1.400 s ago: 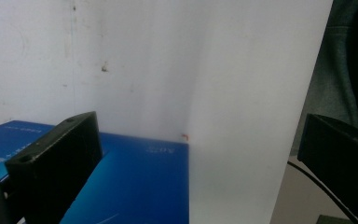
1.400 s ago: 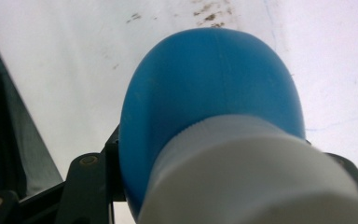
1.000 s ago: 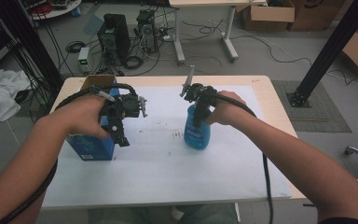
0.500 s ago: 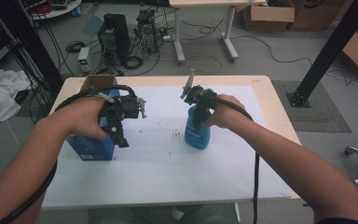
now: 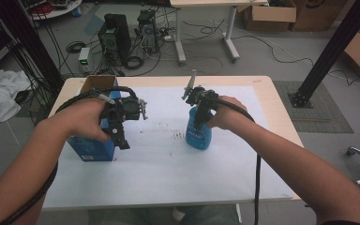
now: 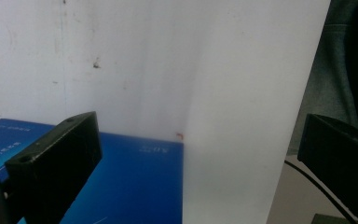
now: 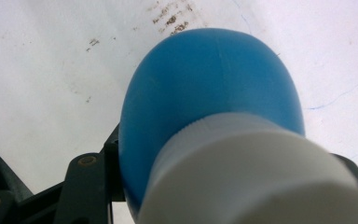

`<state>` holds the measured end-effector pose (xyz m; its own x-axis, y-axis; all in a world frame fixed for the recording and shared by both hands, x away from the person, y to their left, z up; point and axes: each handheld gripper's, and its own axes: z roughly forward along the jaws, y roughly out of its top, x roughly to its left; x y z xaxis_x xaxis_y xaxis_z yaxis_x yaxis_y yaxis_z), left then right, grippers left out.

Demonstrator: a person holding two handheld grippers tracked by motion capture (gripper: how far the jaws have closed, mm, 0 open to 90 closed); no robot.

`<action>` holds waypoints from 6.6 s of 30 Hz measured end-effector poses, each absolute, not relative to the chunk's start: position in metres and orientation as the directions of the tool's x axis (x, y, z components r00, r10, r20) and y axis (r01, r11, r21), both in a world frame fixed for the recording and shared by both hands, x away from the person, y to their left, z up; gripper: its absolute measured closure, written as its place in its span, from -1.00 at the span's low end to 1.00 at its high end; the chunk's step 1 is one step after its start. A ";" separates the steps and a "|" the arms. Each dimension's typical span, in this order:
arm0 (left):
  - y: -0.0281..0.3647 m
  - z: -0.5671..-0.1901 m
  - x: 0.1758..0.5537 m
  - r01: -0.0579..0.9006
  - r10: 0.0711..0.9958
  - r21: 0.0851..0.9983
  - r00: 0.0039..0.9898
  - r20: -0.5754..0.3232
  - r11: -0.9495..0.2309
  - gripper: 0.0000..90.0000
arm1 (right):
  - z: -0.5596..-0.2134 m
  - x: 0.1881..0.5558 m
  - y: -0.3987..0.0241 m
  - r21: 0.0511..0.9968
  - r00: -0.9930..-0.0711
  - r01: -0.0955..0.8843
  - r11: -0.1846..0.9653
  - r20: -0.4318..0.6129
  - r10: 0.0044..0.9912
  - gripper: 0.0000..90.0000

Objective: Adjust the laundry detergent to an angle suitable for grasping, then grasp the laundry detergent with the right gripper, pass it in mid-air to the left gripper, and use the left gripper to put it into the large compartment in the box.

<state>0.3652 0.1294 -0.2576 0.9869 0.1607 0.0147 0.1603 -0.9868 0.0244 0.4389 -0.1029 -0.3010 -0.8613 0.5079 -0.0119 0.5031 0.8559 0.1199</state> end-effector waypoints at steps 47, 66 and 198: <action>0.130 -0.253 0.365 0.164 0.164 0.012 0.986 0.018 -0.986 -1.00 | -0.257 0.443 -0.127 0.198 -0.955 0.297 0.934 0.047 0.294 -0.81; 0.129 -0.255 0.369 0.166 0.166 0.016 0.986 0.015 -0.986 -1.00 | -0.225 0.430 -0.131 0.206 -0.991 0.130 0.970 0.013 0.130 -1.00; 0.130 -0.228 0.361 0.120 0.126 0.075 0.990 0.070 -0.990 -1.00 | -0.430 0.392 -0.199 0.901 -0.859 0.304 0.309 0.119 0.498 -1.00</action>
<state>0.3611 0.1298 -0.2283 0.9896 0.1256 0.0700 0.1204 -0.9899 0.0752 0.3920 -0.1986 -0.4299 -0.8590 0.4981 0.1188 0.3039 0.3092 0.9011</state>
